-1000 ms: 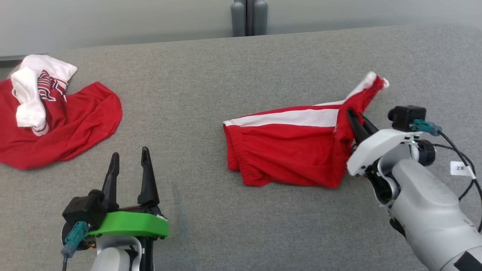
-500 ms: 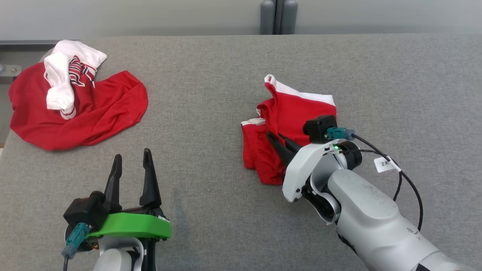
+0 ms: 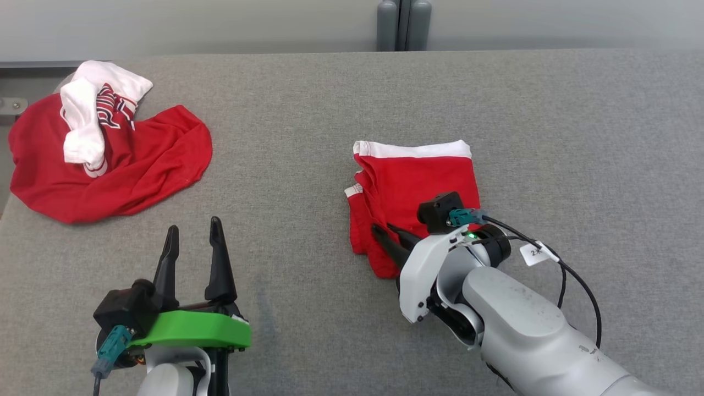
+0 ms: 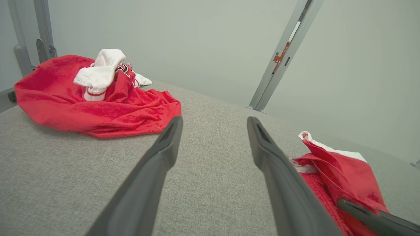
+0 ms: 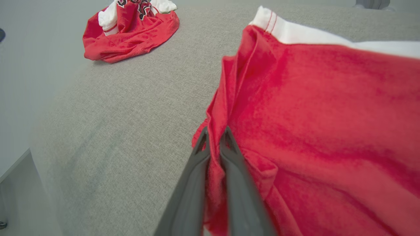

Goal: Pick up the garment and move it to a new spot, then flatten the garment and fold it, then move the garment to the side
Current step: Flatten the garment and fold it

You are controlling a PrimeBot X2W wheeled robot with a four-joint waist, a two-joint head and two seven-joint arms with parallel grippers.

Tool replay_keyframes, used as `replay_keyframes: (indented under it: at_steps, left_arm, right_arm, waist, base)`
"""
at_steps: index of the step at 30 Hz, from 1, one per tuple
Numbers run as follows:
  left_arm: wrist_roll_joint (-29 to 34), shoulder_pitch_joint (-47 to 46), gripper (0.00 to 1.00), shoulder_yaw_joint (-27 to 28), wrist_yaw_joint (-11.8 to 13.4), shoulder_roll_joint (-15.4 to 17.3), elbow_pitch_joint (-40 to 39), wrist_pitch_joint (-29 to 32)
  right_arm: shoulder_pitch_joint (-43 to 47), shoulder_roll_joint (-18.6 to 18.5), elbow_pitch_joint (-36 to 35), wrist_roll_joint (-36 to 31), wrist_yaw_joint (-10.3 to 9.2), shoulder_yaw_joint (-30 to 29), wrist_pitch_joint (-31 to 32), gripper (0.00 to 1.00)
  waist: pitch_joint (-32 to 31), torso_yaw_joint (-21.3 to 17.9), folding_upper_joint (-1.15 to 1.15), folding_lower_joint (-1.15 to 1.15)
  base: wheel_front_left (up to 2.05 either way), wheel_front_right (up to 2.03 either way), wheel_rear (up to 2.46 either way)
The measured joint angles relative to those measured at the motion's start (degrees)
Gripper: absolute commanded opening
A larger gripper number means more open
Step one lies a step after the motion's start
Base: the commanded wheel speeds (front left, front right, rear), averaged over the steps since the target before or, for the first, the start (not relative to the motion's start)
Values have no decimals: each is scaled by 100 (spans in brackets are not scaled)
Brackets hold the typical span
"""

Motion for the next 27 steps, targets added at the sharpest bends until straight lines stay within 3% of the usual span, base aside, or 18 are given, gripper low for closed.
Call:
replay_keyframes:
  at_steps: [10,17,22,23,25,27]
  left_arm:
    - [-29,70,100,-238,-4,-2,49,0]
    - [-74,168,100,-575,18,-3,94,0]
    - [-76,185,100,-641,42,-4,103,0]
    - [-77,185,100,-650,42,-4,107,0]
    - [-78,185,100,-665,42,-4,113,0]
    - [-80,185,100,-681,42,-4,119,0]
  right_arm:
    - [243,-158,-505,125,0,-3,-467,100]
    - [478,-397,-665,124,0,-717,-838,100]
    - [534,-558,-595,-310,0,-1157,-984,100]
    - [543,-566,-549,-401,0,-1207,-985,63]
    - [553,-584,-411,-627,0,-1235,-977,25]
    - [560,-555,-285,-723,0,-1199,-910,0]
  waist:
    - [-115,-161,0,0]
    - [-236,-236,0,0]
    - [-237,-255,0,0]
    - [-230,-250,0,0]
    - [-215,-234,0,0]
    - [-197,-208,0,0]
  base:
    - [0,0,0]
    - [0,0,0]
    - [0,0,0]
    - [0,0,0]
    - [0,0,0]
    - [0,0,0]
